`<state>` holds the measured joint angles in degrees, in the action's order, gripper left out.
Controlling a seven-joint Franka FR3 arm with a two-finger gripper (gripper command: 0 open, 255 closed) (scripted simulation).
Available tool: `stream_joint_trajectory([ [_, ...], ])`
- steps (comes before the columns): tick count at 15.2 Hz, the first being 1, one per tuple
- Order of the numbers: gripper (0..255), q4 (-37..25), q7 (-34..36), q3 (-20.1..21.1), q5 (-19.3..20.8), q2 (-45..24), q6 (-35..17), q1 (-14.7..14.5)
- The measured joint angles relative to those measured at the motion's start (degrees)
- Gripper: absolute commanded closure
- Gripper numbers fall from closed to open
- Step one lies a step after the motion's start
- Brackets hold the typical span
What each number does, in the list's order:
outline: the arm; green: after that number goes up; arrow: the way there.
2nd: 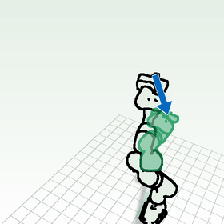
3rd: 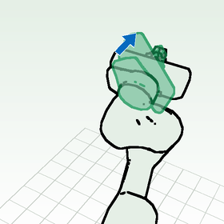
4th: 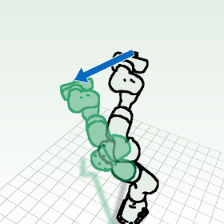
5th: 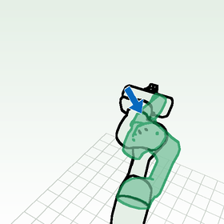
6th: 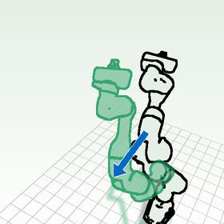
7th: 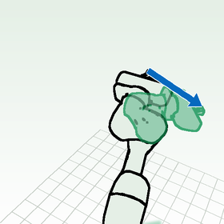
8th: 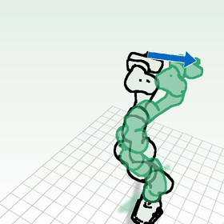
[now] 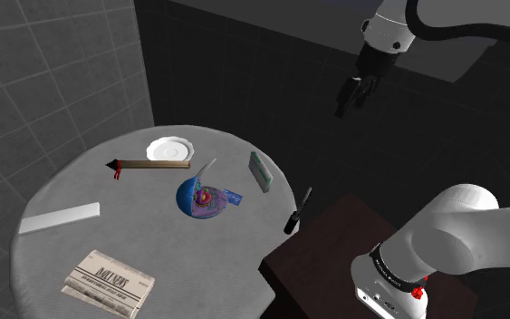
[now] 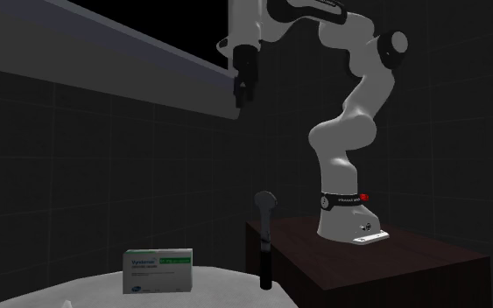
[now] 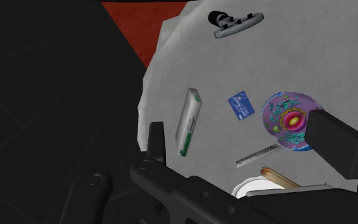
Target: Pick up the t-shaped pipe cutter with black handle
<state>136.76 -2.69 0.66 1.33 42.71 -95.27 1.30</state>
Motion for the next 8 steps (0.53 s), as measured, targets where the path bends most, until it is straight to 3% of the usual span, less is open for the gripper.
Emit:
stream_joint_trajectory([
  [3,0,4.2,4.2,2.0,-0.2,3.8,-2.1,0.9],
  [8,0,18.6,22.1,11.9,-2.9,15.9,-9.9,3.3],
])
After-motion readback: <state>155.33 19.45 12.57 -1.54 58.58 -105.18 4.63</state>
